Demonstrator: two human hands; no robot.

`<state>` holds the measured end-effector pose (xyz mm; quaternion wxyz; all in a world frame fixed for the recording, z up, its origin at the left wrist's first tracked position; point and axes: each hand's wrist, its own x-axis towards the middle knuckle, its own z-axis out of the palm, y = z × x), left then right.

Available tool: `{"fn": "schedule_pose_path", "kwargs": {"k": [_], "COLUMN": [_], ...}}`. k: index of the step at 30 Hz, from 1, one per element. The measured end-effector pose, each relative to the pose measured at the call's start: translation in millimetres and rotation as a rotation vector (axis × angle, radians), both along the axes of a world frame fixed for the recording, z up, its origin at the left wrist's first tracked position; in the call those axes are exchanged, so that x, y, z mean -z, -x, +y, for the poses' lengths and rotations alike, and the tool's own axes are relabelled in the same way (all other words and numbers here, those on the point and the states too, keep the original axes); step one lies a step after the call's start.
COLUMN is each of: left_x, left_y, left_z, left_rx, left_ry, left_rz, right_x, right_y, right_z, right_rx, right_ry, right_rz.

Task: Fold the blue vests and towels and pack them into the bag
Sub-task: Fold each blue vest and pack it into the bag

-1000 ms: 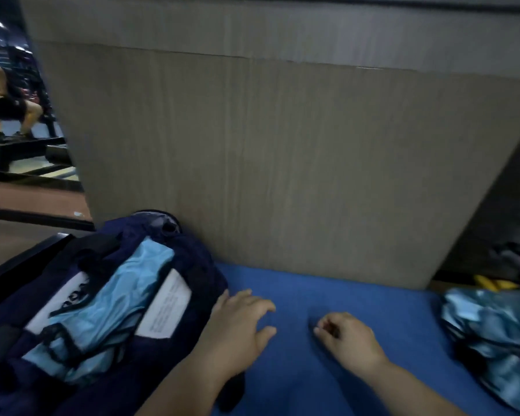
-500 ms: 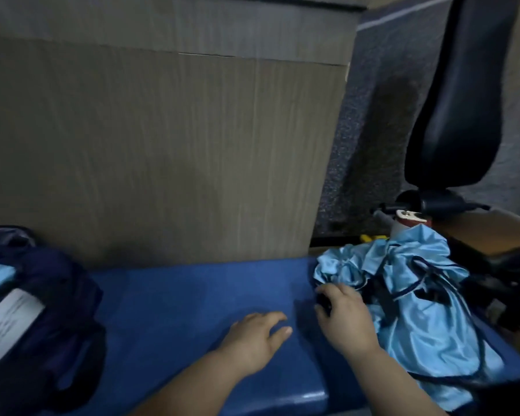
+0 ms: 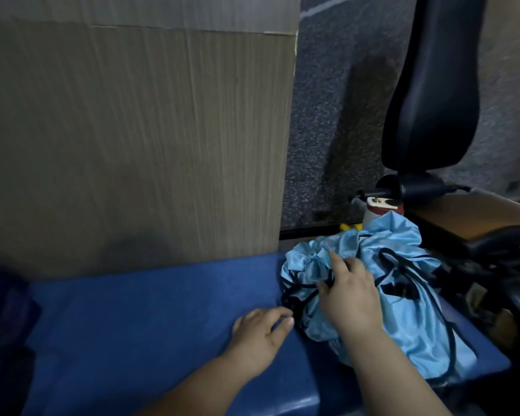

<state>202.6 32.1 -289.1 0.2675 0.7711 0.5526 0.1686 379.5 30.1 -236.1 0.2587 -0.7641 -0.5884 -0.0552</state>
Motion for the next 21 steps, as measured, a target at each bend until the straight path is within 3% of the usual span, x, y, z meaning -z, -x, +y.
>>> {"fn": "schedule_pose_path", "kwargs": {"k": [2, 5, 9, 11, 21], "left_x": [-0.3, 0.1, 2.6, 2.8, -30.3], "left_y": [-3.9, -5.1, -0.1, 3.2, 4.8], "left_z": [1.1, 1.5, 2.6, 1.3, -11.1], "left_rx": [-0.014, -0.039, -0.060, -0.072, -0.096], "left_ry": [0.018, 0.030, 0.175, 0.248, 0.374], "left_rz": [-0.024, -0.064, -0.203, -0.313, -0.668], "right_x": [-10.0, -20.6, -23.0, -22.3, -25.3], "right_y": [-3.9, -17.4, -39.0, -42.7, 19.4], "right_z": [-0.6, -0.9, -2.8, -3.5, -5.9], "right_rx": [0.029, 0.205, 0.341, 0.253, -0.281], "right_ry": [-0.170, -0.361, -0.027, 0.012, -0.298], "right_rz": [0.049, -0.032, 0.080, 0.137, 0.448]}}
